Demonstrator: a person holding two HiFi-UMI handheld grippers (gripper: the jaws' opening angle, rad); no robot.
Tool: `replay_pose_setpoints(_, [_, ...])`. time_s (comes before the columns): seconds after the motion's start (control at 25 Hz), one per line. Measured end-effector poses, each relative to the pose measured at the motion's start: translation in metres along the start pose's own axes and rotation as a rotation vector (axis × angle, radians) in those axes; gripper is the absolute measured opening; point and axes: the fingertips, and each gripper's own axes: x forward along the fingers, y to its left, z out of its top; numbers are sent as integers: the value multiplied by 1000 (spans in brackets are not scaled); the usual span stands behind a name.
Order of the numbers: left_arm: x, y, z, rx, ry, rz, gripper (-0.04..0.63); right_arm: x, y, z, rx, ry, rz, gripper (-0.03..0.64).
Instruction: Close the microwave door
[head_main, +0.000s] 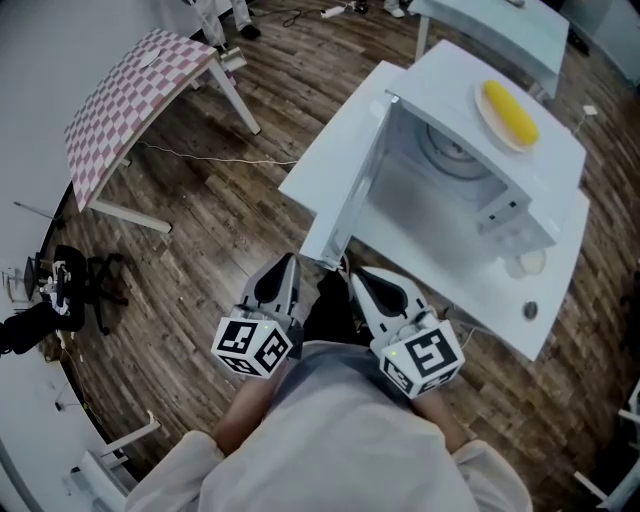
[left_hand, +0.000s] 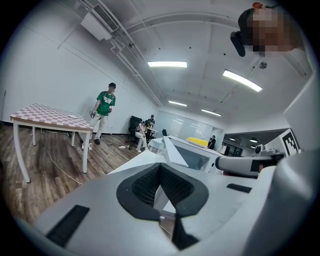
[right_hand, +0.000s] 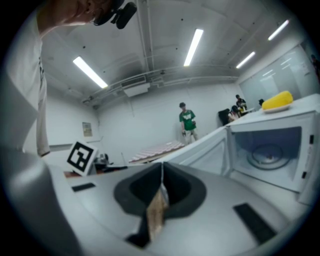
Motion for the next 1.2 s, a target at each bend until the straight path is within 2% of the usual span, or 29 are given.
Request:
replay_pose_setpoints(0.96, [14,-5,-11,-23,32,-41,20,-11,-19,-13,47,30,-66,25])
replay_pose_setpoints(1.2, [14,-16,-11,26,44,-72,20,-12,-18,-12,53,24,-75,25])
